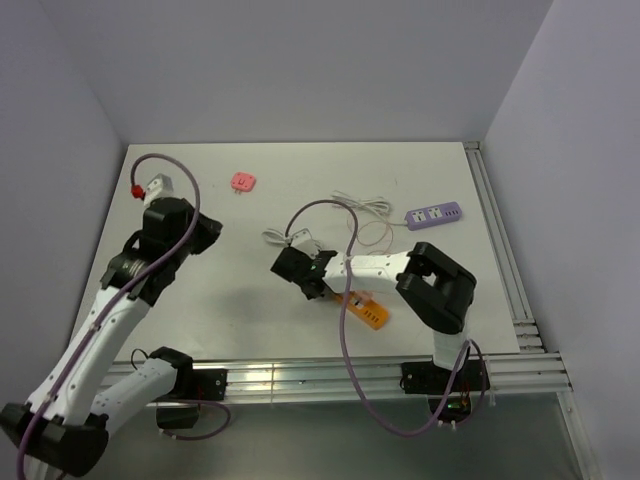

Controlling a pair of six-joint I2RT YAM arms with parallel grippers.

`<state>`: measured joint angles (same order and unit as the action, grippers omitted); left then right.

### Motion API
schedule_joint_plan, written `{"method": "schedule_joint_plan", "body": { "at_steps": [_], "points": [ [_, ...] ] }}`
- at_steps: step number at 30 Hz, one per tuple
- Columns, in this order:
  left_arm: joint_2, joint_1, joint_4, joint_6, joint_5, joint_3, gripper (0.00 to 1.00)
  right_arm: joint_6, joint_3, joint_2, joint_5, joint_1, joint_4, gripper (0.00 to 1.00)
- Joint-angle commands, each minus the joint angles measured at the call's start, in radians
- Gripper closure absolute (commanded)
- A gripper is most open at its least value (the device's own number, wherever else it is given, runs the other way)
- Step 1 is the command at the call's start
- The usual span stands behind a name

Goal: Insert the plug

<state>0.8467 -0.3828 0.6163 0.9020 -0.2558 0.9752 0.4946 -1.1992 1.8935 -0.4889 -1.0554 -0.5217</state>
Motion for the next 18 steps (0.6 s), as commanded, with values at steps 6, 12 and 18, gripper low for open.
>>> {"method": "schedule_joint_plan", "body": {
  "at_steps": [6, 12, 18],
  "points": [
    [0.274, 0.142, -0.155, 0.018, 0.325, 0.106, 0.78, 0.107, 0.265, -0.175, 0.010, 0.138, 0.003, 0.56],
    [0.505, 0.234, -0.223, -0.009, 0.326, 0.192, 0.61, 0.125, 0.374, -0.264, 0.035, 0.224, 0.061, 0.55],
    [0.735, 0.262, -0.234, -0.069, 0.267, 0.380, 0.42, 0.083, 0.417, -0.350, 0.094, 0.261, 0.130, 0.53]
  ]
}}
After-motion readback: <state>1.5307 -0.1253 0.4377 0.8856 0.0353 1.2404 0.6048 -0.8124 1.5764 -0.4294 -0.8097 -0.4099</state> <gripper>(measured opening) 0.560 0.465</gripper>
